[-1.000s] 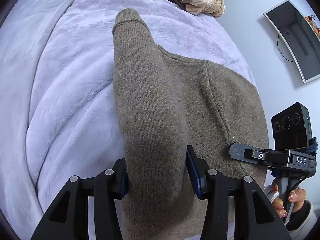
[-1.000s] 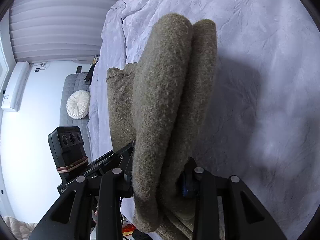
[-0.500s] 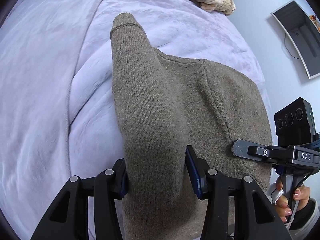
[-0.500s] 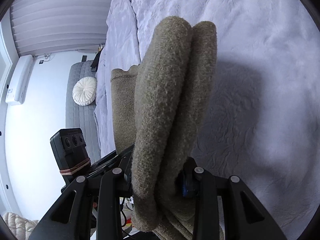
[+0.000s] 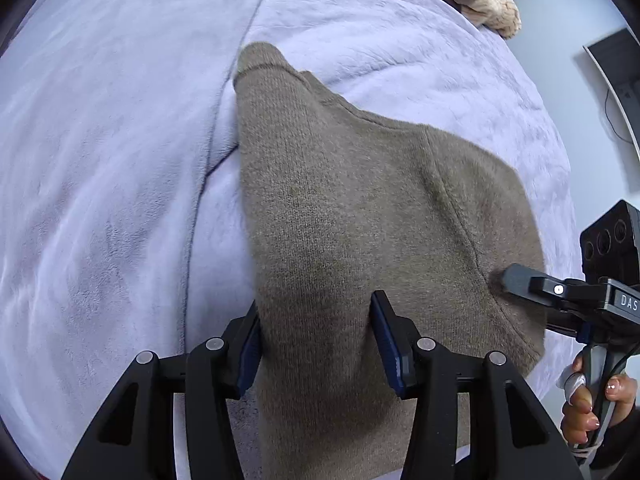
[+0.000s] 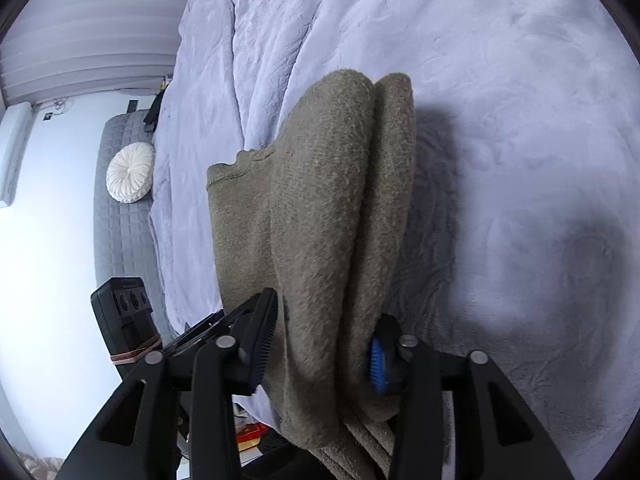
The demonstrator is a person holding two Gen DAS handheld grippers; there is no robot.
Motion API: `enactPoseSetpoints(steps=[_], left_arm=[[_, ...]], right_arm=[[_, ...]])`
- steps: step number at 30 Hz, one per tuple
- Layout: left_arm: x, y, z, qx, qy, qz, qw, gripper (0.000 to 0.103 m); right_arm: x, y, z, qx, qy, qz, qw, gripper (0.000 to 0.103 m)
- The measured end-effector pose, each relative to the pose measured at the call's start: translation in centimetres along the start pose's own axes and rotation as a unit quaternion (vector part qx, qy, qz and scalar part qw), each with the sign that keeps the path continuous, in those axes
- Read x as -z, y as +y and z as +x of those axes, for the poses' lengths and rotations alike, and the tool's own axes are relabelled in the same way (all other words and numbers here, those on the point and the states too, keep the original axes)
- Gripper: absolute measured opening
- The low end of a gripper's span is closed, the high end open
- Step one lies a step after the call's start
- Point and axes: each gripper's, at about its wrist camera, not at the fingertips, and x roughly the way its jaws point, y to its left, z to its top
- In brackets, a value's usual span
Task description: Fold small clothes
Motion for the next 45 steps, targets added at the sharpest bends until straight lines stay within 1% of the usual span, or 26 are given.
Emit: enactPoseSetpoints(steps=[1,2,4,5,6,7,8,10,12,13,14,16,17,19,21,25,27,32,36,39,43,45], left_arm=[[0.0,0.3,-0.4,-0.003,-0.005,-0.003,1.0000,0.053],[0.0,0.6,-1.0,-0.010,-0.018,-0.005,0.9998,0.055],[-0.4,1.1,-2.2,-0.026,-0.047,-0.004,0.9985,0.055],[-0.6,1.3,-2.7,-0.035,-0.057,-0.002,0.9978,0.055],[-0.9,1.6,-3.0,-0.043,-0.062,-0.001,0.9971,0.055],[-0.9,2.1,-3.2,-0.047,-0.062,0.000,0.9969,0.056],[-1.1,2.3,-2.9,-0.056,-0.058,0.001,0.9967,0.056],[-1.4,2.1,-1.9,-0.067,-0.051,0.011,0.9964,0.056],[-1.1,1.9,-1.0,-0.075,-0.047,0.022,0.9958,0.056],[-0.9,1.8,-0.7,-0.076,-0.044,0.026,0.9958,0.057],[-0.7,1.7,-0.4,-0.078,-0.044,0.029,0.9955,0.061],[-0.5,1.1,-0.1,-0.094,-0.049,0.037,0.9936,0.066],[-0.4,0.9,0.0,-0.101,-0.050,0.042,0.9928,0.066],[-0.3,0.8,-0.3,-0.106,-0.048,0.043,0.9923,0.066],[0.0,1.0,-0.8,-0.106,-0.045,0.042,0.9925,0.066],[0.8,1.1,-1.5,-0.111,-0.040,0.041,0.9921,0.066],[1.3,1.0,-1.8,-0.113,-0.036,0.043,0.9920,0.066],[3.1,0.6,-2.1,-0.117,-0.021,0.052,0.9916,0.066],[4.5,0.6,-2.0,-0.116,-0.012,0.060,0.9914,0.066],[4.8,0.8,-1.9,-0.113,-0.010,0.054,0.9921,0.066],[4.8,0.9,-2.1,-0.112,-0.007,0.051,0.9924,0.066],[4.7,0.8,-2.6,-0.108,-0.012,0.049,0.9929,0.066]], right_arm=[[0.0,0.0,-0.5,0.009,-0.006,-0.002,1.000,0.063],[-0.1,0.0,-1.0,0.017,-0.015,-0.002,1.000,0.066],[-0.2,-0.3,-1.9,0.018,-0.024,0.001,1.000,0.065],[-0.3,-0.4,-2.3,0.019,-0.031,0.001,0.999,0.058],[-0.3,-0.5,-2.6,0.028,-0.033,-0.003,0.999,0.033],[0.2,-1.1,-3.2,0.047,-0.031,-0.011,0.998,0.021],[0.3,-1.0,-3.3,0.071,-0.028,-0.023,0.997,0.019],[0.2,-0.4,-3.1,0.111,-0.028,-0.046,0.992,0.019],[0.4,-1.2,-3.1,0.158,-0.026,-0.071,0.985,0.019],[0.3,-1.3,-2.8,0.180,-0.025,-0.082,0.980,0.019],[0.1,-1.9,-2.4,0.202,-0.020,-0.092,0.975,0.019],[0.1,-2.9,-1.5,0.219,-0.012,-0.099,0.971,0.020],[0.1,-3.2,-1.3,0.225,-0.013,-0.096,0.969,0.024],[0.1,-3.7,-1.8,0.214,-0.021,-0.072,0.974,0.025],[0.3,-3.2,-2.4,0.207,-0.028,-0.059,0.976,0.025],[1.9,-2.0,-4.1,0.210,-0.036,-0.070,0.975,0.025],[2.6,-1.0,-4.6,0.203,-0.042,-0.077,0.975,0.025],[5.4,2.5,-3.9,0.190,-0.049,-0.104,0.975,0.025],[6.9,3.9,-1.9,0.192,-0.026,-0.130,0.972,0.025],[7.1,3.4,-0.4,0.206,-0.008,-0.125,0.971,0.025],[6.8,1.5,0.6,0.233,-0.003,-0.096,0.968,0.025],[6.6,0.7,0.9,0.229,-0.002,-0.075,0.971,0.025]])
